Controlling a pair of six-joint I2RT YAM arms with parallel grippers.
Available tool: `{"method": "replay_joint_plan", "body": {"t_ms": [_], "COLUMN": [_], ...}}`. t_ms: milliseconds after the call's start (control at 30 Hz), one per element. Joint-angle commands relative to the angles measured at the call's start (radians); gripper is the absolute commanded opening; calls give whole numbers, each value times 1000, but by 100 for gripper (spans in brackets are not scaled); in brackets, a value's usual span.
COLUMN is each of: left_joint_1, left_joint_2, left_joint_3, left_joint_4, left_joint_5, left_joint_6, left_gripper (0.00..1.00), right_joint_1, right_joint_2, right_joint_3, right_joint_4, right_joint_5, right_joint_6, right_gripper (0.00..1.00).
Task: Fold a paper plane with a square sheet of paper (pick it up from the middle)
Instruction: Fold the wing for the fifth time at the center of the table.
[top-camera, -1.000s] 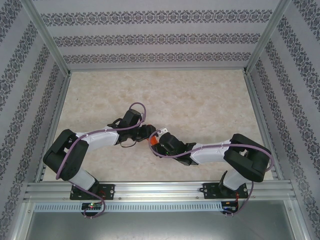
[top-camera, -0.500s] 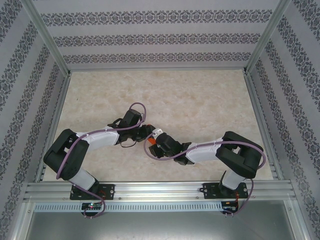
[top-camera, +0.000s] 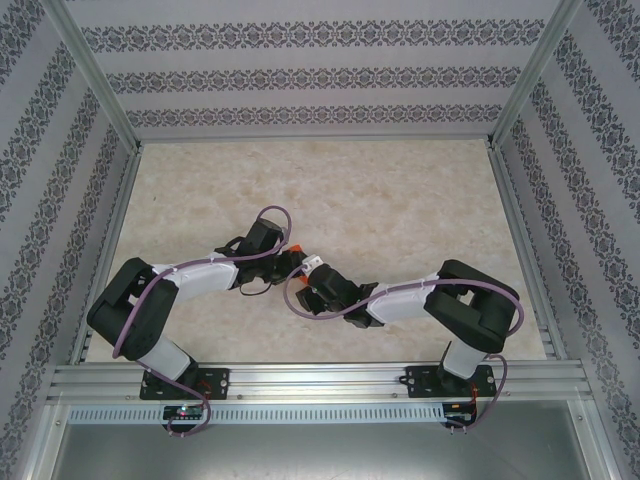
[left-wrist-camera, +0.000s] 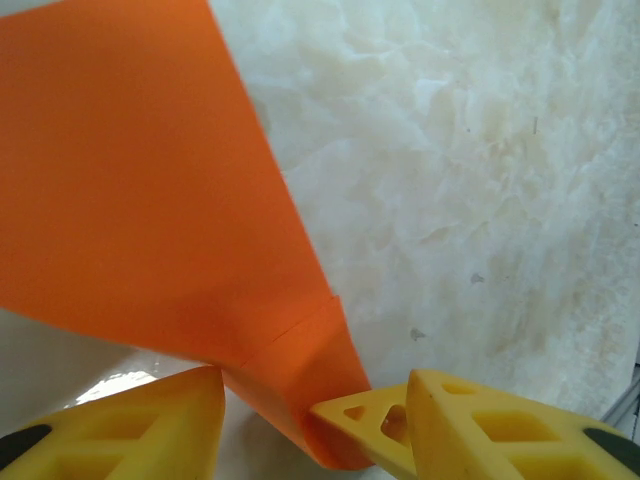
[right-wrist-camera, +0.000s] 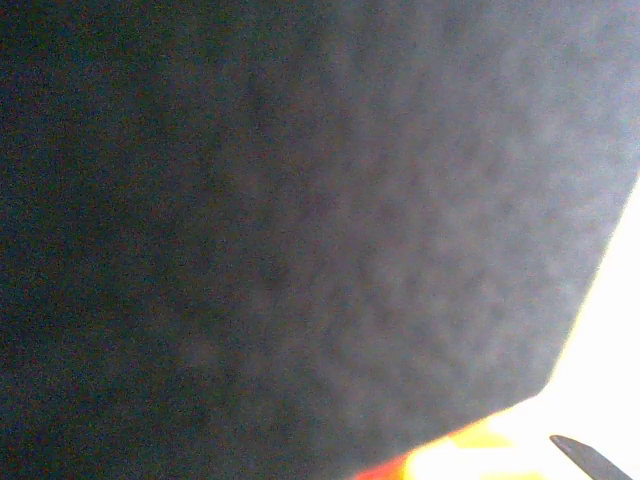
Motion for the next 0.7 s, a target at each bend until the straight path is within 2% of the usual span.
{"method": "replay_joint_plan", "body": {"t_ms": [0, 133, 233, 367, 533, 667], "left_joint_1": [-12, -12, -12, -11, -6, 10], "left_joint_2": [-8, -10, -10, -14, -43, -46], "left_joint_3": [32, 40, 45, 54, 54, 45], "left_joint_4": [33, 29, 19, -10, -63, -65], "left_joint_5": [28, 27, 23, 2, -65, -69], "left_joint_6": [16, 17, 22, 31, 11, -23], "left_gripper": [51, 51, 47, 47, 51, 54], "right_joint_1": [15, 14, 14, 15, 15, 15], "right_joint_2": [28, 27, 21, 5, -21, -28], "right_joint_3": [34, 30, 30, 26, 2, -2], "right_joint_4": [-5, -9, -10, -11, 3, 8], "right_joint_5": [-15, -4, -10, 3, 19, 29], "right_joint_6": [-50, -47, -40, -39, -47, -51], "right_gripper": [38, 34, 25, 22, 13, 7]}}
